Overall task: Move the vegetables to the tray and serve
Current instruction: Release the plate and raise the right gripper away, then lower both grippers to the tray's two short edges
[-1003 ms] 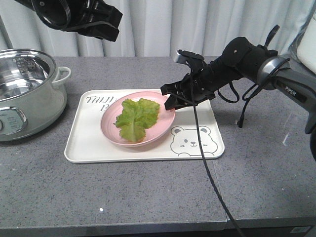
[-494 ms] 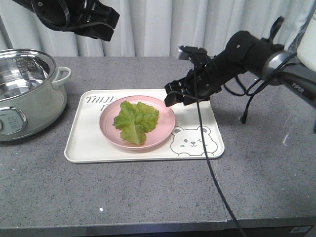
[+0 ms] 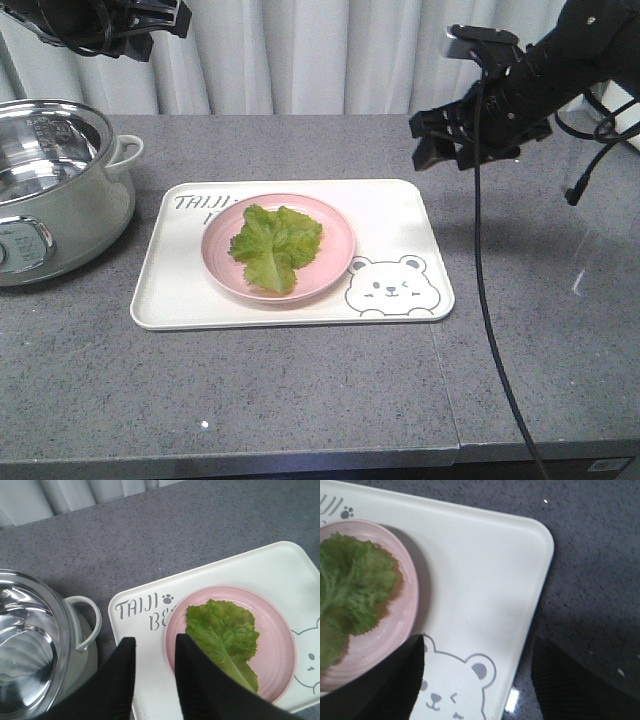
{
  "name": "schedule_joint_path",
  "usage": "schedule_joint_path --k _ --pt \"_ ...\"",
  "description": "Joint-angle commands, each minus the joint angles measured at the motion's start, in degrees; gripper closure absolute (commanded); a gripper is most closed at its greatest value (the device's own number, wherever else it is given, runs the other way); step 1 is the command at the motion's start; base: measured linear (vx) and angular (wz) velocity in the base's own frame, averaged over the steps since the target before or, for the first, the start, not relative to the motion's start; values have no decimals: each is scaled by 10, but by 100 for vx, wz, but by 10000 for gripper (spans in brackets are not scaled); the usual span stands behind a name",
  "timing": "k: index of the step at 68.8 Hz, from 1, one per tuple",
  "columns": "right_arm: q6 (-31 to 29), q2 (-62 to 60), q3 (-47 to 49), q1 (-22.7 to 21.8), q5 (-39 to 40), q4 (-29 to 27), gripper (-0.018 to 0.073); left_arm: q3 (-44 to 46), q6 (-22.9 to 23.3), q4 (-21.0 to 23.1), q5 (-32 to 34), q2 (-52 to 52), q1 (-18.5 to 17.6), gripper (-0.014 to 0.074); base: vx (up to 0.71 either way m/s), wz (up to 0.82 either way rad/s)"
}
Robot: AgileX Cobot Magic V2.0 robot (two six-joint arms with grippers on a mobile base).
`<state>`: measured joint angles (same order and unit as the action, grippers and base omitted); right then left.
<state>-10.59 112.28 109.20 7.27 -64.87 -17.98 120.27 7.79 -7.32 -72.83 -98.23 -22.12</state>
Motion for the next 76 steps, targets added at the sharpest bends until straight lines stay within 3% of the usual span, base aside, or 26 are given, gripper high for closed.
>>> schedule_joint_path --k 1,32,51,76 --pt "3 -33 18 -8 -15 10 96 16 11 -5 6 27 -1 384 0 0" --pt "32 -33 18 -11 -49 30 96 -5 16 60 6 27 45 276 0 0" --pt "53 -26 15 -11 -90 71 96 -131 16 59 6 27 48 276 0 0" --pt "82 -12 15 -11 -90 67 96 -220 17 47 6 26 48 276 0 0"
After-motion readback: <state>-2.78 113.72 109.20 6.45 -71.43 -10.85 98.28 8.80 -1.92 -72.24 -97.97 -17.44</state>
